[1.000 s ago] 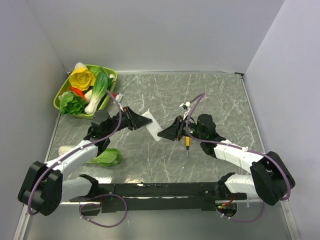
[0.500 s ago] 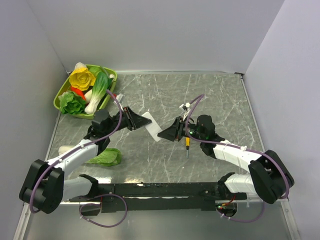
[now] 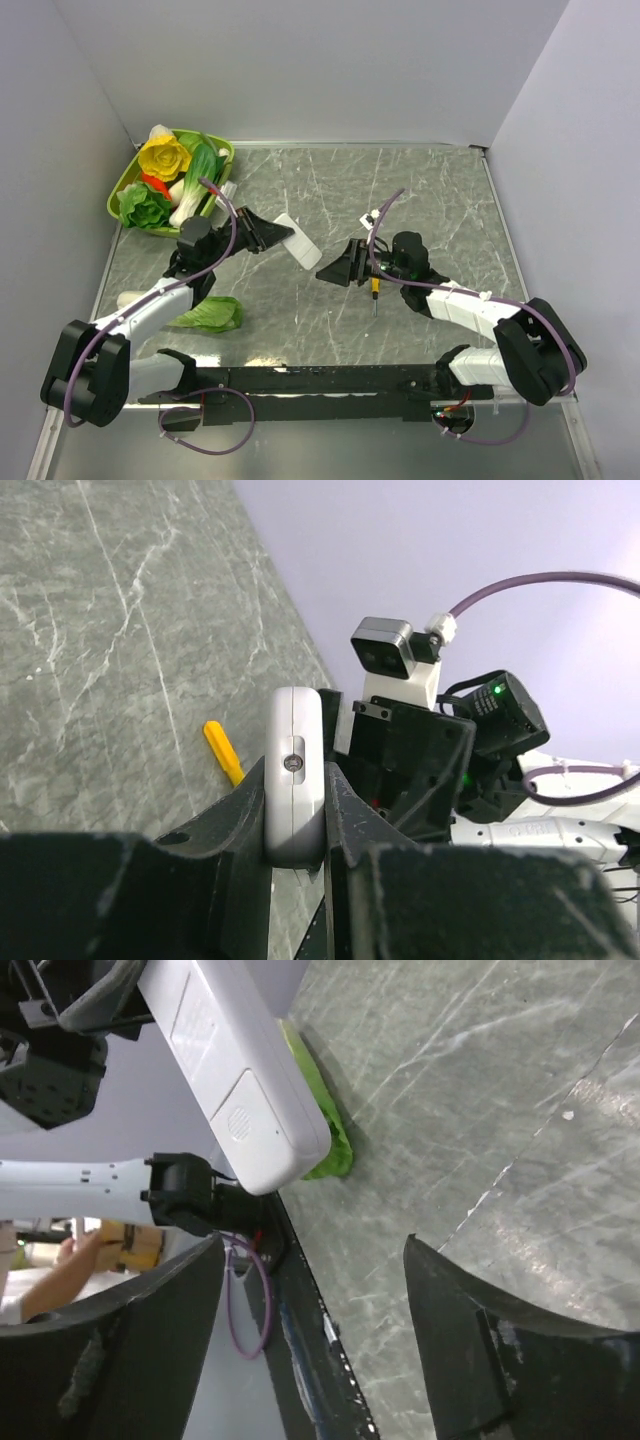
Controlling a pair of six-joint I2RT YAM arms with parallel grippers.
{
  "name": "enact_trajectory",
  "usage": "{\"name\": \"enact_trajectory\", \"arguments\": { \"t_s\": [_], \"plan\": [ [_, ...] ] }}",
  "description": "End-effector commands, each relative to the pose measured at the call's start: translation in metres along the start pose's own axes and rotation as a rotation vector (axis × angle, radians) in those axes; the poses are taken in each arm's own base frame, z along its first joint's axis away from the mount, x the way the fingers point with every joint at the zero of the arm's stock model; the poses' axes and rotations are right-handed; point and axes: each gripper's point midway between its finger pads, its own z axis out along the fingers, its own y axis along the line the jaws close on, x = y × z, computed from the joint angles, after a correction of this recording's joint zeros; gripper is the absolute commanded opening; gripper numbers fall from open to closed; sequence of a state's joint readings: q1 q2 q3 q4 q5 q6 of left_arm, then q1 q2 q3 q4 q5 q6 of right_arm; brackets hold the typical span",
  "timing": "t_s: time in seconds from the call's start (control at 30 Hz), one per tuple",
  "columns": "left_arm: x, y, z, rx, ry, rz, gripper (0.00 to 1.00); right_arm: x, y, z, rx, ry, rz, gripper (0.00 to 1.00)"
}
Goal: Unload the batteries from the remote control
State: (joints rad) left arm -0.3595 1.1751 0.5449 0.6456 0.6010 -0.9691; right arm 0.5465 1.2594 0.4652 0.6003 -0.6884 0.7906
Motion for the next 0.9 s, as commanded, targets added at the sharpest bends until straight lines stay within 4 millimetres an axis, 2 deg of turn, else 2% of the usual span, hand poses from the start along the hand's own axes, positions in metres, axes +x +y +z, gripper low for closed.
{"name": "enact_trajectory", "arguments": {
  "t_s": [0.0,0.03,0.07,0.2,0.3,0.53,0.6,0.87],
  "plan": [
    [-0.014,-0.018,-0.003,0.074,-0.086,-0.008,0.01,-0.023,0.024,-0.001,-0.099,-0.096,0.018,0.91],
    [-0.014,-0.016,-0.003,0.072,-0.096,-0.023,0.01,-0.025,0.026,0.000,-0.108,-0.104,0.044,0.93],
    [-0.014,-0.016,-0.005,0.074,-0.104,-0.037,0.01,-0.030,0.029,0.001,-0.125,-0.122,0.046,0.99],
    [-0.012,-0.018,-0.010,0.095,-0.132,-0.103,0.01,-0.039,0.036,0.004,-0.160,-0.148,0.085,1.00],
    [-0.015,-0.019,-0.013,0.097,-0.161,-0.114,0.01,-0.044,0.040,0.010,-0.190,-0.145,0.113,0.96],
    [-0.016,-0.017,-0.014,0.085,-0.167,-0.118,0.01,-0.052,0.041,0.021,-0.250,-0.146,0.168,0.80],
    [-0.015,-0.018,-0.014,0.091,-0.168,-0.119,0.01,-0.054,0.045,0.022,-0.271,-0.145,0.173,0.78],
    [-0.011,-0.014,-0.014,0.088,-0.157,-0.127,0.01,-0.050,0.036,0.029,-0.256,-0.119,0.210,0.73]
  ]
}}
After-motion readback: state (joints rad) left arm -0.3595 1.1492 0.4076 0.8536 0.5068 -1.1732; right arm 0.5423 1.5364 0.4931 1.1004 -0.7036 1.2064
